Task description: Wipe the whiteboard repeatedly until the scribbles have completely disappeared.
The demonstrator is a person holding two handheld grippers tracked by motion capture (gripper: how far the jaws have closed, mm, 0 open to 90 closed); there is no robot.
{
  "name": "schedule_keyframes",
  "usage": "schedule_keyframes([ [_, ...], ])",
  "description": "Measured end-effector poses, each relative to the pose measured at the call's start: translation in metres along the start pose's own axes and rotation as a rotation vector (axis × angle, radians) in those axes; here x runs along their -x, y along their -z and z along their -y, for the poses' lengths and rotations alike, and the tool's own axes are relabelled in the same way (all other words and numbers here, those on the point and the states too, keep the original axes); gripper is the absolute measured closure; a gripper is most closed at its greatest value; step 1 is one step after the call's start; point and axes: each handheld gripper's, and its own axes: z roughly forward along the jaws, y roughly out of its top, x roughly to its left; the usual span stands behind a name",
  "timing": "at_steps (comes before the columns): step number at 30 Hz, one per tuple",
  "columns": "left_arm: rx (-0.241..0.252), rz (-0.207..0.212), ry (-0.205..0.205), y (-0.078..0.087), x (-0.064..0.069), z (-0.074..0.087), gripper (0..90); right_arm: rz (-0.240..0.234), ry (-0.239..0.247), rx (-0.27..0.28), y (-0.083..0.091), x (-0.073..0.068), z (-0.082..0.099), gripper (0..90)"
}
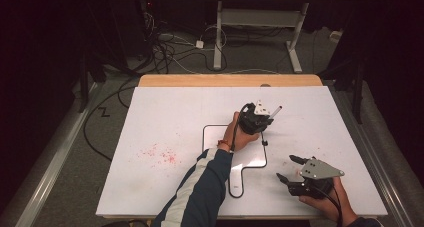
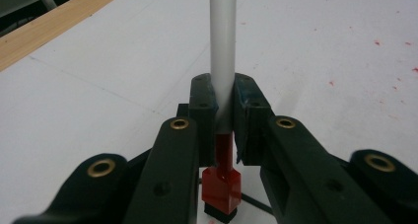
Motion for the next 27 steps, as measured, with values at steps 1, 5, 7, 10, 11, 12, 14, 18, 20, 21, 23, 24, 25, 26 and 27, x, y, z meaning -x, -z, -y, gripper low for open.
schedule_keyframes([
  [1, -0.003, 0.001, 0.000, -0.001, 0.000, 0.000, 78.4, 0.001, 0.001, 0.003, 0.000, 0.001, 0.000, 29.4],
  [5, -0.018, 0.010, 0.032, 0.004, -0.004, 0.003, 78.4, -0.001, 0.003, 0.001, 0.000, 0.001, 0.000, 29.4],
  [7, -0.029, 0.014, 0.043, 0.009, -0.008, 0.007, 78.4, 0.001, 0.001, 0.000, 0.000, 0.000, 0.000, 29.4],
  [10, -0.048, 0.007, 0.043, 0.019, -0.012, 0.016, 78.5, 0.005, 0.001, 0.002, 0.001, 0.000, 0.000, 29.4],
  [11, -0.050, 0.004, 0.048, 0.023, -0.014, 0.020, 78.4, 0.006, 0.001, 0.001, 0.001, 0.000, 0.000, 29.4],
  [12, -0.048, 0.002, 0.055, 0.027, -0.016, 0.023, 78.4, 0.005, 0.000, 0.000, 0.001, 0.000, -0.001, 29.4],
  [14, -0.039, -0.006, 0.067, 0.035, -0.019, 0.026, 78.4, 0.007, 0.001, -0.002, 0.000, -0.001, -0.001, 29.4],
  [18, -0.023, -0.007, 0.069, 0.054, -0.021, 0.032, 78.1, 0.005, 0.003, -0.003, -0.001, -0.002, -0.001, 29.4],
  [20, -0.010, 0.002, 0.070, 0.065, -0.022, 0.036, 78.1, 0.004, -0.005, -0.001, -0.001, -0.001, -0.001, 29.4],
  [21, 0.001, -0.004, 0.066, 0.071, -0.021, 0.037, 78.1, 0.005, -0.007, -0.001, -0.001, -0.001, -0.001, 29.4],
  [23, 0.032, 0.003, 0.069, 0.084, -0.021, 0.040, 78.0, 0.010, -0.014, 0.000, -0.001, -0.001, -0.002, 29.4],
  [24, 0.044, 0.005, 0.074, 0.091, -0.021, 0.042, 78.0, 0.016, -0.014, 0.000, -0.001, 0.000, -0.002, 29.4],
  [25, 0.051, 0.000, 0.070, 0.097, -0.021, 0.043, 78.0, 0.021, -0.015, 0.000, -0.001, 0.000, -0.003, 29.5],
  [26, 0.062, 0.002, 0.070, 0.103, -0.020, 0.044, 77.9, 0.020, -0.022, 0.004, -0.001, 0.000, -0.003, 29.7],
  [27, 0.068, 0.002, 0.073, 0.108, -0.019, 0.046, 77.9, 0.023, -0.029, 0.005, -0.001, 0.001, -0.003, 29.9],
])
